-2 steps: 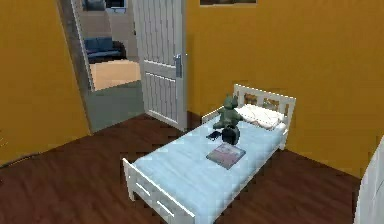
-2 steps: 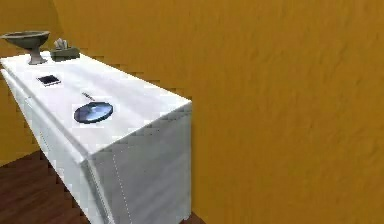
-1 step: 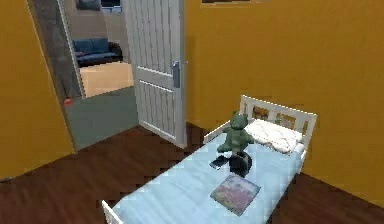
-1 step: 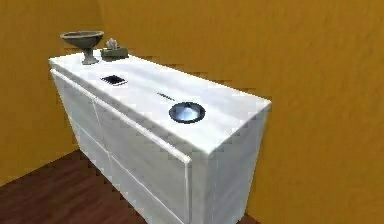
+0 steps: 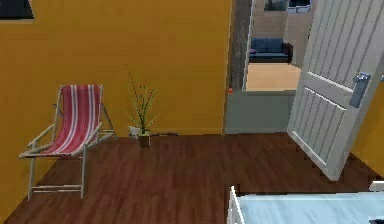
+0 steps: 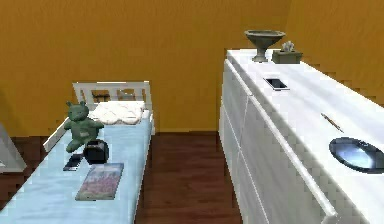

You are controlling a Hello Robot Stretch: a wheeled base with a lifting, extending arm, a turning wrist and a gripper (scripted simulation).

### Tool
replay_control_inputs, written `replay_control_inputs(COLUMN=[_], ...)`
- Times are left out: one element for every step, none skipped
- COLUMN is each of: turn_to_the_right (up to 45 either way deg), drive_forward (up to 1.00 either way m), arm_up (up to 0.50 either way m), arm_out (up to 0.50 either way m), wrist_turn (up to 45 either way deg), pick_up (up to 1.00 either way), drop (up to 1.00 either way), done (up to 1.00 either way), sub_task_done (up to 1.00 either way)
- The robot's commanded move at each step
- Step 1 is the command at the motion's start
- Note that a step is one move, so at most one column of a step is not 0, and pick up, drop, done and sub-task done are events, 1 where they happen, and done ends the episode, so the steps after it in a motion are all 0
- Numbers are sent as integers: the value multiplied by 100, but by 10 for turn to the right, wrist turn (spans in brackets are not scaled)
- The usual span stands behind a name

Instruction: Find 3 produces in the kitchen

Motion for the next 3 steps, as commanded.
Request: replay_control_inputs(turn_to_the_right=[-30, 0, 0], drive_forward=[0, 100, 15], arm_up=[0, 0, 0], arm_out=[0, 0, 0], wrist_turn=[0, 0, 0], pick_up=[0, 0, 0], drop=[0, 0, 0], done=[0, 0, 0], sub_task_done=[0, 0, 0])
